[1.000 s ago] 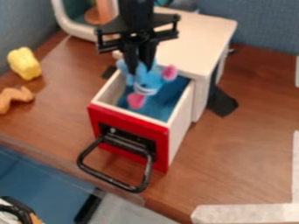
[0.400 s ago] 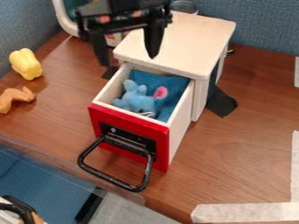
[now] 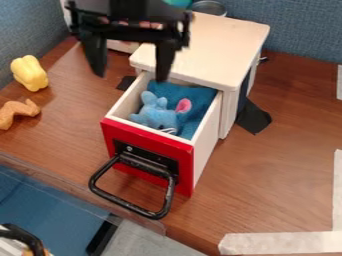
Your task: Put the blue object in the drawer
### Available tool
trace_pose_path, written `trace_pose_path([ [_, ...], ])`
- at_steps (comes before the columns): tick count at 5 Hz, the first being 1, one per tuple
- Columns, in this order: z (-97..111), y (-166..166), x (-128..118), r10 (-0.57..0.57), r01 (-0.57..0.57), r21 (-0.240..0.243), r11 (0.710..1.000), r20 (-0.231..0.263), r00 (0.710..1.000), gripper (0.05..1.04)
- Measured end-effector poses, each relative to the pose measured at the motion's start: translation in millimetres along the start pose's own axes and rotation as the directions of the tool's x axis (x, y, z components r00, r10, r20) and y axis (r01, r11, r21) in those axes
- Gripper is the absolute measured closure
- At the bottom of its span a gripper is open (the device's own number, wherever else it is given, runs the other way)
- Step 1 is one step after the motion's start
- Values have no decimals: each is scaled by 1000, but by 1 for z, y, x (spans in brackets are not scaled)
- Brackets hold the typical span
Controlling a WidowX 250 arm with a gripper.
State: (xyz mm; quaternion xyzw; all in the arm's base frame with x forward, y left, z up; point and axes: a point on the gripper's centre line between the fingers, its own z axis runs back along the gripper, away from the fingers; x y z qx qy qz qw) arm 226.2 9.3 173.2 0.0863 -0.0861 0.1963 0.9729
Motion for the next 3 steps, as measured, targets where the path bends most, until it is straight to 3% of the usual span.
trace_pose_path([
  [1, -3, 0, -19, -167, 165, 31, 986, 44, 985, 83],
  [2, -4, 3, -35, -261, 262, -3, 965, 56, 964, 83],
  [3, 0, 19, -48, -285, 287, -167, 943, 36, 958, 83],
])
